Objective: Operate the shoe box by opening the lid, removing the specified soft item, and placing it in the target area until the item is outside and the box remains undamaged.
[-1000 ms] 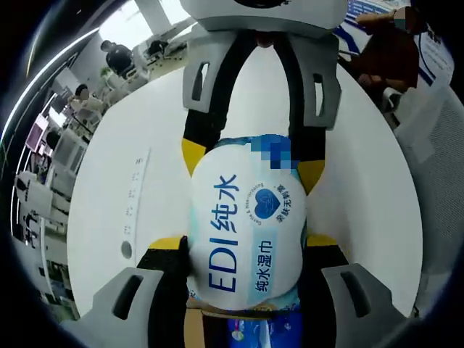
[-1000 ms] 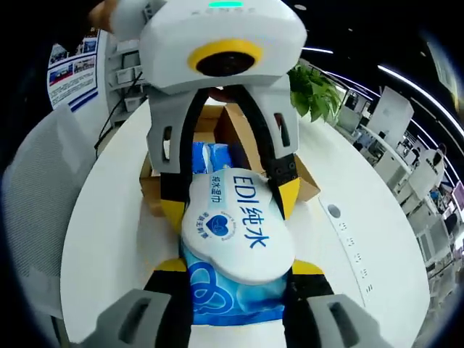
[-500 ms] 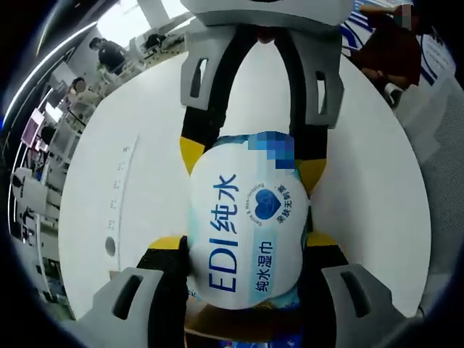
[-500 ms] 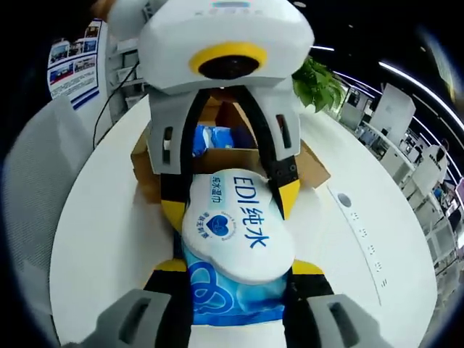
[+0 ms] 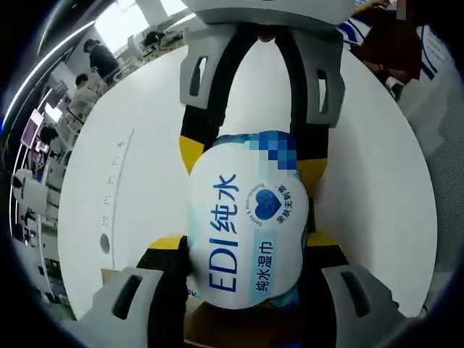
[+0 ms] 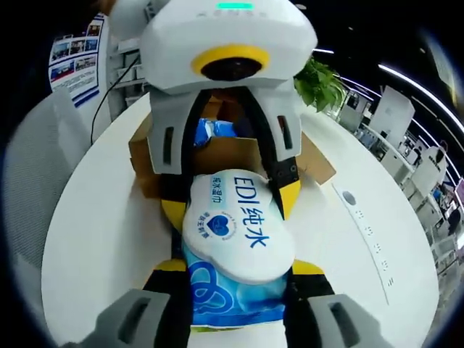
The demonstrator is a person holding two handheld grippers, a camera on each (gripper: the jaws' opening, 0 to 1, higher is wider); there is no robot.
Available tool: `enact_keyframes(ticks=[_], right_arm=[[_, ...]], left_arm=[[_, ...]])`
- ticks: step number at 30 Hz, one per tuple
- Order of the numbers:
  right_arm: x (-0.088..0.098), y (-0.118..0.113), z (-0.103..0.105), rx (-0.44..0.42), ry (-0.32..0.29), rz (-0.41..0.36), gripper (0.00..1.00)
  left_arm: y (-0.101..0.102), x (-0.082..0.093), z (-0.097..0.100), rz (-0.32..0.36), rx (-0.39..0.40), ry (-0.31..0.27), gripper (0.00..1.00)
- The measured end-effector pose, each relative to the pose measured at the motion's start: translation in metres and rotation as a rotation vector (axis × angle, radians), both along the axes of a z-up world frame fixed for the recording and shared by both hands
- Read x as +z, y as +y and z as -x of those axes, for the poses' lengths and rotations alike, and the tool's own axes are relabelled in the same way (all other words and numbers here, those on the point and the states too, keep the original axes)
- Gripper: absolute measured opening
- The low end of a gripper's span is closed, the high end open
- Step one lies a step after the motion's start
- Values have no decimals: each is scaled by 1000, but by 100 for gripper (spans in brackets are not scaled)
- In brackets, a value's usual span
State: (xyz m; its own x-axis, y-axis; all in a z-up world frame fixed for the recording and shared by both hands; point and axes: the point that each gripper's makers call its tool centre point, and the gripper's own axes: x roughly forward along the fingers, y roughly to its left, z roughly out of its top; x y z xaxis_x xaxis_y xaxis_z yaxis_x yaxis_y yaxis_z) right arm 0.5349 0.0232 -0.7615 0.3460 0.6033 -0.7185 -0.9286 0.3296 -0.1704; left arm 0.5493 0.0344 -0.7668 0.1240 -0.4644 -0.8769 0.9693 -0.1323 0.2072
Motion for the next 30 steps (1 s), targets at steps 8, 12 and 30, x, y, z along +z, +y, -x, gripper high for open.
enact_keyframes(ticks=[8, 12, 30], right_arm=[[-8, -2, 1, 17, -14, -13, 48], [-9, -3, 0, 30, -7, -15, 51], [10, -10, 14, -39, 64, -34, 59]], left_arm=[[0, -4, 3, 13, 4, -6, 62], [-1, -4, 3, 21, 16, 4, 63], [8, 8, 17, 27, 5, 20, 70]])
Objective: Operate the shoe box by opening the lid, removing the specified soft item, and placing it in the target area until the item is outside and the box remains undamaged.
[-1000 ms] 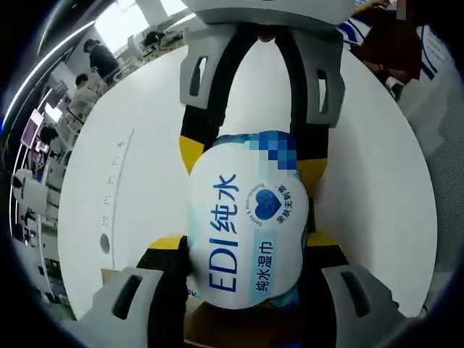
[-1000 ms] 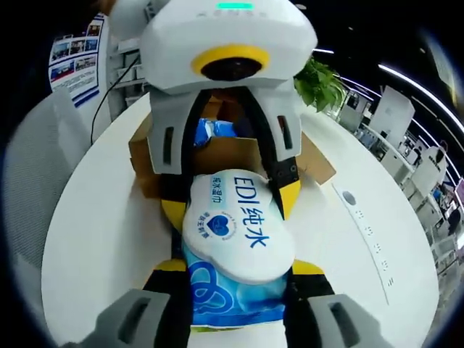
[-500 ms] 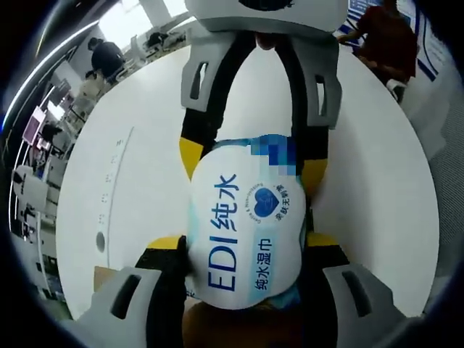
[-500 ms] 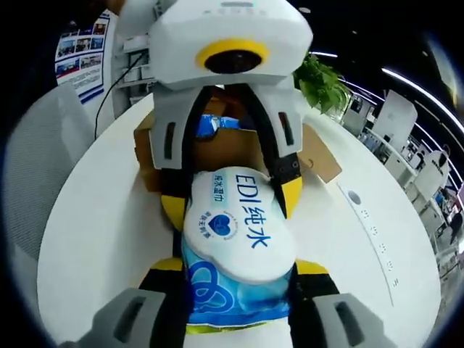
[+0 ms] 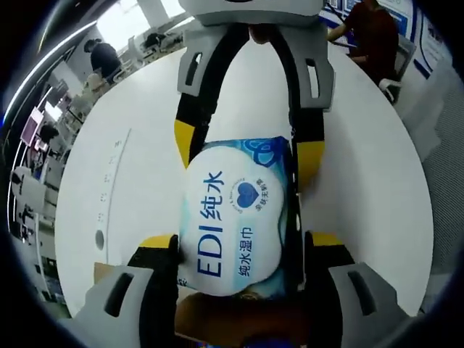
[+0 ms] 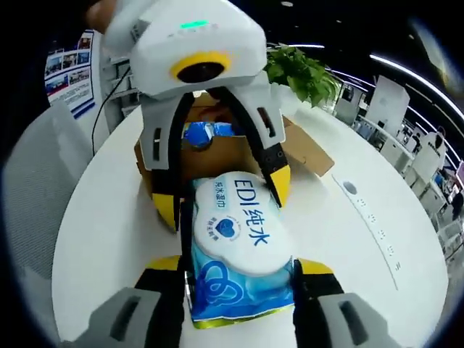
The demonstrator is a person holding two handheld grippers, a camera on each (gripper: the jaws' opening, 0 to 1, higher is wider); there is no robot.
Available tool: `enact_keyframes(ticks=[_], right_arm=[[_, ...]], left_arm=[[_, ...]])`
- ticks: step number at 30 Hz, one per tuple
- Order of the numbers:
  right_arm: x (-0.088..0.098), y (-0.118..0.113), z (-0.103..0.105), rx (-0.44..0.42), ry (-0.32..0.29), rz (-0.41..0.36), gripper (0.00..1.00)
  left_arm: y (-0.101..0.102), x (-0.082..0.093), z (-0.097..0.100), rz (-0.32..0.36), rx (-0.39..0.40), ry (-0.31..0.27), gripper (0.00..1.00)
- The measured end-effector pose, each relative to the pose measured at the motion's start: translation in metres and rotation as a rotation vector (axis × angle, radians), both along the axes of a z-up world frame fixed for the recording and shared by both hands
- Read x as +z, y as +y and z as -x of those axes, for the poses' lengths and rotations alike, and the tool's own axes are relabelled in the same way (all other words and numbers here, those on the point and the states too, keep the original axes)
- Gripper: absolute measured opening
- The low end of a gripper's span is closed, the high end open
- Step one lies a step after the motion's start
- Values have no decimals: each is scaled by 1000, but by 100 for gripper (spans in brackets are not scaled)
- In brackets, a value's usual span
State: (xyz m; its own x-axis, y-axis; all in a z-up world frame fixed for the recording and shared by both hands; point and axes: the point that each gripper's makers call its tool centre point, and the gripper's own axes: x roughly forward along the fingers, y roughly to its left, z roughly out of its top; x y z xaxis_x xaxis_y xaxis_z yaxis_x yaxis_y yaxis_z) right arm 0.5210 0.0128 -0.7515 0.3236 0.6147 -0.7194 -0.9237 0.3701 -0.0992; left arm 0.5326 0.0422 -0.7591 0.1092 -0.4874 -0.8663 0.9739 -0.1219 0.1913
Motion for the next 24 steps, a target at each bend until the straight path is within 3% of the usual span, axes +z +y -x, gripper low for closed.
enact_keyframes(ticks=[11, 16, 24], right_arm=[[28, -5, 10, -15, 11, 11, 64], [47, 0, 10, -11, -14, 18, 64], [66, 13, 10, 3, -37, 24, 64]], left_arm=[[1, 35, 1, 61, 43, 32, 73], [9, 56, -2, 98, 69, 25, 73], [31, 73, -3, 110, 96, 6, 73]])
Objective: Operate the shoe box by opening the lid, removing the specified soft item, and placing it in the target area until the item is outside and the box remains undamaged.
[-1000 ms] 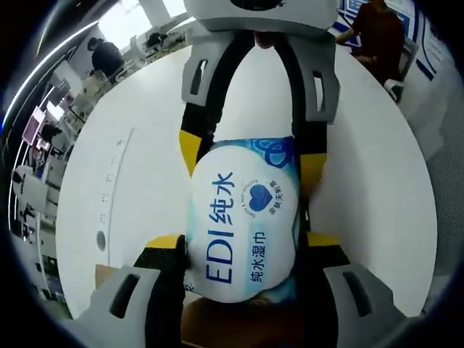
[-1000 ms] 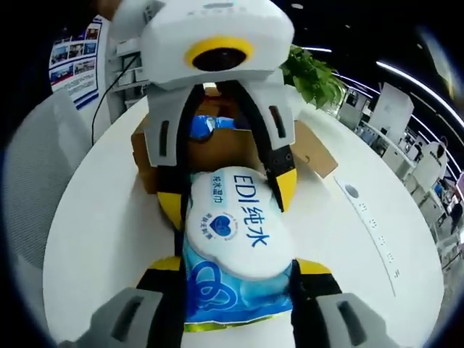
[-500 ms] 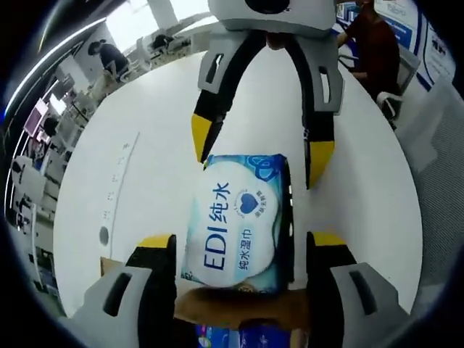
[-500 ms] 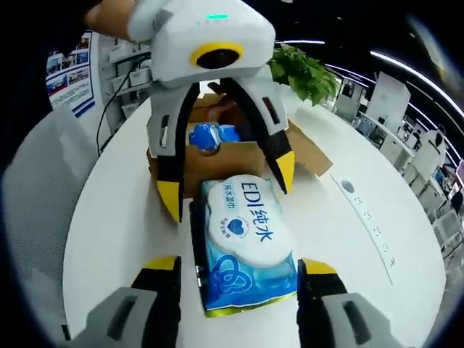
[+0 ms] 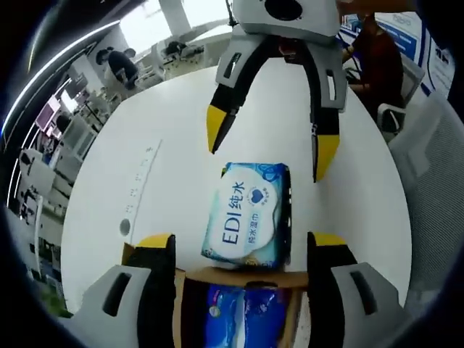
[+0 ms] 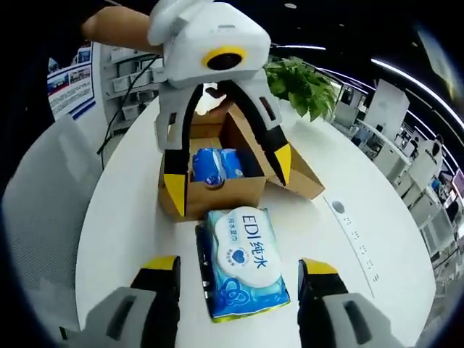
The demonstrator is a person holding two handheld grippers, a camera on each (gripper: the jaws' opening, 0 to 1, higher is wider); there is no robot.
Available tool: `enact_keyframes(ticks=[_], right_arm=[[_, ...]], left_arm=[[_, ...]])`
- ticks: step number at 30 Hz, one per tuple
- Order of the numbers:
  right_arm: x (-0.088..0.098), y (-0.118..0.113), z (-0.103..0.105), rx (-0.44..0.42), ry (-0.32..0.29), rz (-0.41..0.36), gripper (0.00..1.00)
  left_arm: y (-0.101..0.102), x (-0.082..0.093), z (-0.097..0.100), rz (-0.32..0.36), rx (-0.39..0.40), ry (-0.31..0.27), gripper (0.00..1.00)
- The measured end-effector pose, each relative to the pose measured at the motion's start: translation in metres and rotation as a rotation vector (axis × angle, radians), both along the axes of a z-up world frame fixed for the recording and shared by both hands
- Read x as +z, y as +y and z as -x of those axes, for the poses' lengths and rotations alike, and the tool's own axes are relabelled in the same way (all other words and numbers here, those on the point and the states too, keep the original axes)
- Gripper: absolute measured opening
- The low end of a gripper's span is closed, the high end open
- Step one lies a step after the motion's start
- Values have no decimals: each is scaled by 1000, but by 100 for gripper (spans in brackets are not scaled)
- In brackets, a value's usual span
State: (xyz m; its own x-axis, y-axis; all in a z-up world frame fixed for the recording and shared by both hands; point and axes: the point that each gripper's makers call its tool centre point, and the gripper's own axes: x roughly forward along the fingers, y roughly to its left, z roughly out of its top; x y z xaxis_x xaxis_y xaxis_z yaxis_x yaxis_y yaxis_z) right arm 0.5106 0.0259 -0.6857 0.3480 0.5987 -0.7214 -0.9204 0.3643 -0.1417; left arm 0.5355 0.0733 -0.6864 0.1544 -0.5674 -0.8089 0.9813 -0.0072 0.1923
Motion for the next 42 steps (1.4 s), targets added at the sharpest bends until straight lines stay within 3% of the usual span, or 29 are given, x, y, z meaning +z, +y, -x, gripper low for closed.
enact_keyframes(ticks=[15, 25, 34, 42], right_arm=[[26, 47, -4, 51, -38, -16, 63], [27, 77, -10, 60, -53, -21, 57], [18, 105, -22, 73, -99, -14, 44], [8, 118, -33, 69, -121, -4, 31]], left_arm=[[69, 16, -5, -22, 92, -42, 73], [101, 17, -8, -15, 141, -56, 70], [126, 14, -14, 10, 196, -77, 55], [132, 4, -22, 43, 234, -103, 40]])
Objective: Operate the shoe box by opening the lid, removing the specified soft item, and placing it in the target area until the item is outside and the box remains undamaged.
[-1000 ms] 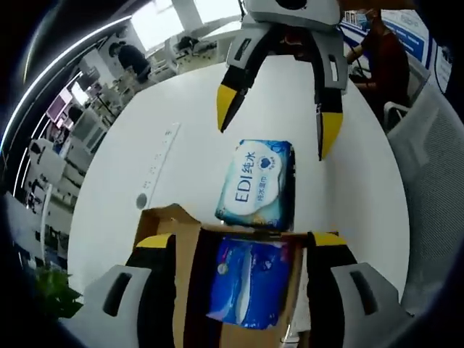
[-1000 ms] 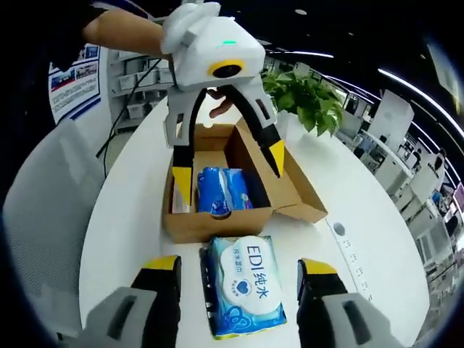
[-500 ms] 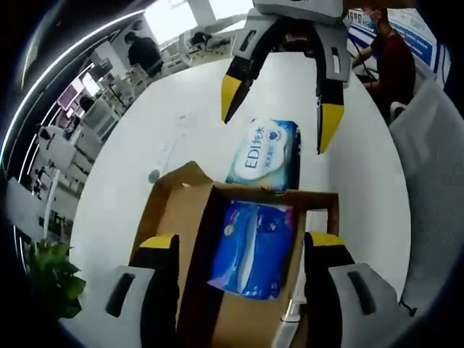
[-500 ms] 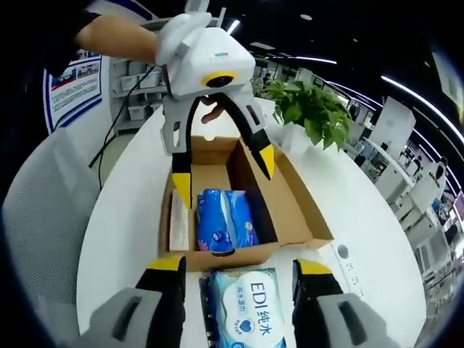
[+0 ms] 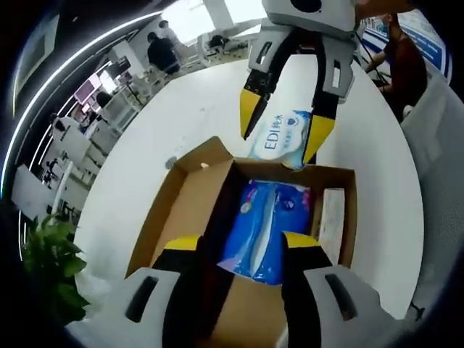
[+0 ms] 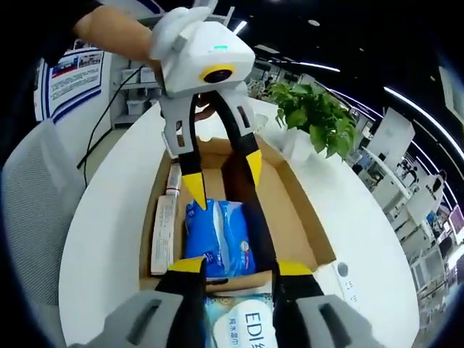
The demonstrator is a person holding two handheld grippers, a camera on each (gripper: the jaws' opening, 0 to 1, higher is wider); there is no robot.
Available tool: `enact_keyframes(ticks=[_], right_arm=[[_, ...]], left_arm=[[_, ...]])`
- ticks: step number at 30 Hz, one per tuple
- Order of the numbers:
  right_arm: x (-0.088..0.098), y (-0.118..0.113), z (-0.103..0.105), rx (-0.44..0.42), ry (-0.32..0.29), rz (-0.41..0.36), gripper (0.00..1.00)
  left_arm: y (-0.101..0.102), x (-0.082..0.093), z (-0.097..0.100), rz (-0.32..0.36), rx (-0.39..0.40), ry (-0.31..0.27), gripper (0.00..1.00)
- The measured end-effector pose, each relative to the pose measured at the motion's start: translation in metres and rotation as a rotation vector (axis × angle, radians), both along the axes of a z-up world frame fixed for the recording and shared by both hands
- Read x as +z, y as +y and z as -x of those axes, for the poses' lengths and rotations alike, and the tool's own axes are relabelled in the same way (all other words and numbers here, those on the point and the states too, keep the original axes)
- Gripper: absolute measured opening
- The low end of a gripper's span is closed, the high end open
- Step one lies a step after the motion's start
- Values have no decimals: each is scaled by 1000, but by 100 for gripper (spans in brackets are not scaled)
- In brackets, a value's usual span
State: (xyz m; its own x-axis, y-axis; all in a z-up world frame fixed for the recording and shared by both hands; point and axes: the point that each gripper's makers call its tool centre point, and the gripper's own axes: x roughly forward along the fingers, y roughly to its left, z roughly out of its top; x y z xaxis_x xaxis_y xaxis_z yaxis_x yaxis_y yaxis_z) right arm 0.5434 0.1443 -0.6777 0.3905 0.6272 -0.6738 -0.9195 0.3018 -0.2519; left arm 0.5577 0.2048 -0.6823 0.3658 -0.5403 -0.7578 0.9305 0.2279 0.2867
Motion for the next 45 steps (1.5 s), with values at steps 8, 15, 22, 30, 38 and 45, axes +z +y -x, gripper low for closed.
enact_keyframes(ticks=[8, 15, 22, 30, 38, 45], right_arm=[[-17, 16, -4, 37, -21, 54, 21], [-35, 21, -10, 44, -42, 117, 15], [-50, 24, -14, 72, -85, 217, 11], [-63, 26, -20, 66, -79, 269, 5], [-63, 25, -25, 42, -84, 280, 0], [-52, 29, -22, 26, -94, 241, 0]], left_arm=[[2, -17, 1, 26, 6, 30, 29], [5, -28, -5, 23, 21, 34, 23], [12, -41, -11, 8, 34, 31, 17], [19, -47, -19, 9, 67, 20, 12], [20, -48, -20, 28, 94, 31, 2], [23, -43, -19, 11, 91, 21, 0]])
